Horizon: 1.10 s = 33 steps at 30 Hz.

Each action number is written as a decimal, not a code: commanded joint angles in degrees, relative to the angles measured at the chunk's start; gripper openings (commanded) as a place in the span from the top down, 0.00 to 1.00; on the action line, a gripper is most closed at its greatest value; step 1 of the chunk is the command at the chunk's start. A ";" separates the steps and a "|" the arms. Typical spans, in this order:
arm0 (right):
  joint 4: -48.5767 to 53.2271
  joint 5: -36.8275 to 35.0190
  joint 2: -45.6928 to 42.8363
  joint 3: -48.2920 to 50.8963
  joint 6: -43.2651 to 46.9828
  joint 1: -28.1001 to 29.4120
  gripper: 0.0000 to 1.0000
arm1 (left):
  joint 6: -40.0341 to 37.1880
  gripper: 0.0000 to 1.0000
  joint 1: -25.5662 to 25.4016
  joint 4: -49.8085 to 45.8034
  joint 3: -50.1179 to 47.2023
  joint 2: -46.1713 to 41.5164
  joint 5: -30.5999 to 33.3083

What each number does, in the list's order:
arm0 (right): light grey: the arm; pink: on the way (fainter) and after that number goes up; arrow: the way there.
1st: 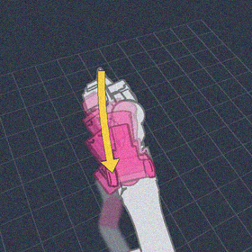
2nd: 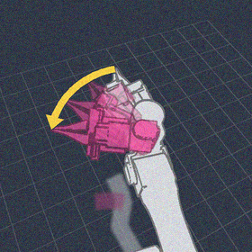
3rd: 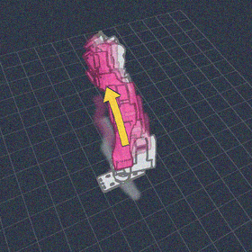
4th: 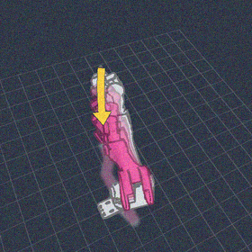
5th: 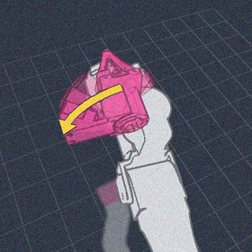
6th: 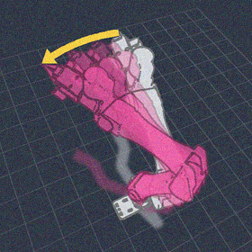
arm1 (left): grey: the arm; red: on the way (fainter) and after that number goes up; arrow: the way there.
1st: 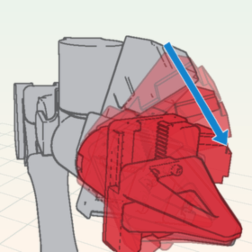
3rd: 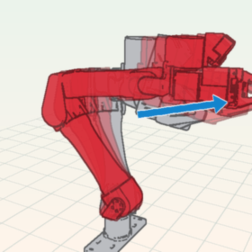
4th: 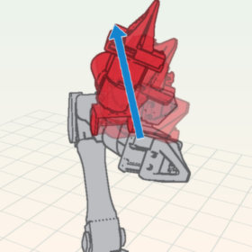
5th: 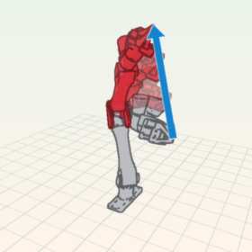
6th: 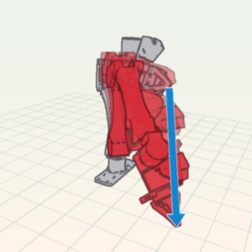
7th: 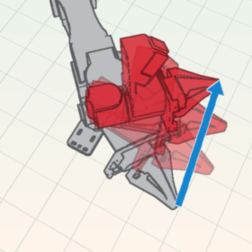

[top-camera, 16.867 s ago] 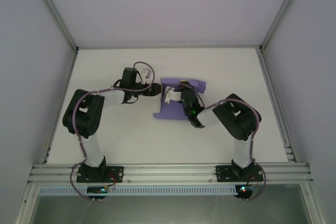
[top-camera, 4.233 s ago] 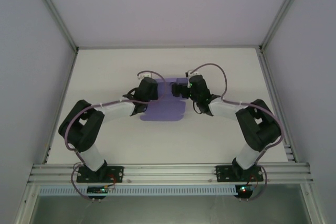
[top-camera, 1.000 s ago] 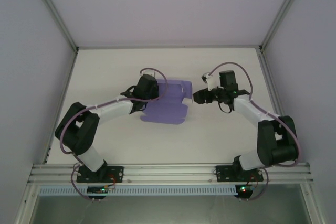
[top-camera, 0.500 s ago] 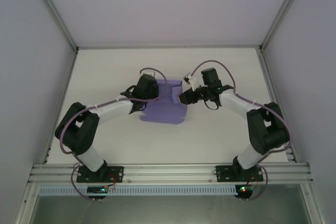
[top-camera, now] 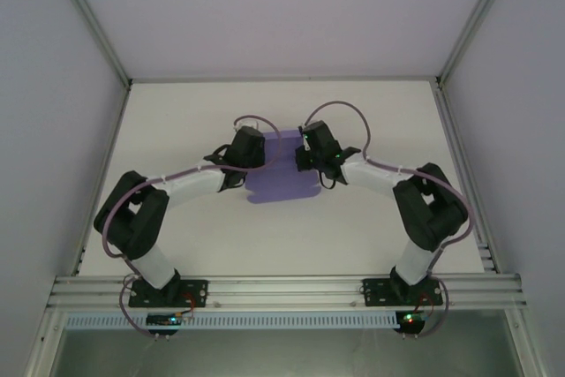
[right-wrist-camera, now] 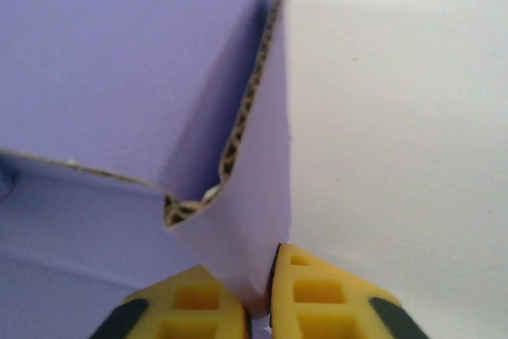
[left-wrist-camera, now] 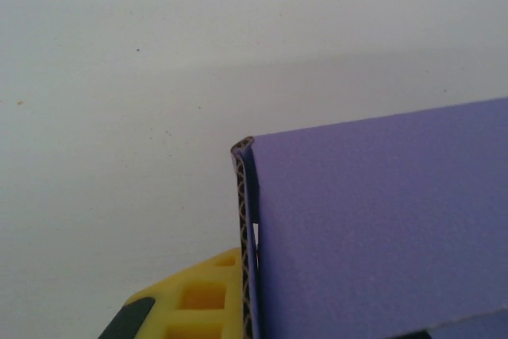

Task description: Assemble paper box

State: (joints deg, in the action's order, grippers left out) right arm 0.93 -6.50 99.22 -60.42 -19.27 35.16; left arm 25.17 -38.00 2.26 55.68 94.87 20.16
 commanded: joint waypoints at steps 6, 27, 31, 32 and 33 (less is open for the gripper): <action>12.69 -26.42 5.99 -9.82 -14.31 3.60 1.00 | 3.13 1.00 -1.47 -2.01 3.26 1.10 -0.91; -9.98 -6.72 -0.89 0.92 -5.16 -1.66 0.80 | 3.44 1.00 -1.50 -1.82 2.85 1.37 -2.60; -10.55 -4.74 -1.09 1.43 -4.87 -2.14 0.91 | 3.60 1.00 -1.49 -2.09 2.90 1.14 -2.09; -10.05 -5.38 -1.22 1.28 -4.58 -2.15 0.92 | 3.74 1.00 -1.46 -2.16 2.95 1.19 -1.89; -9.21 -6.07 -1.21 1.12 -4.07 -2.05 0.95 | 3.80 1.00 -1.47 -2.25 3.00 1.19 -1.74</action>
State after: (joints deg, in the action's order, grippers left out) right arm -5.80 -12.82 99.72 -58.87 -21.98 34.28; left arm 28.03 -39.51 1.39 58.33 96.66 18.87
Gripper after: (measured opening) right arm 0.109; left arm 0.078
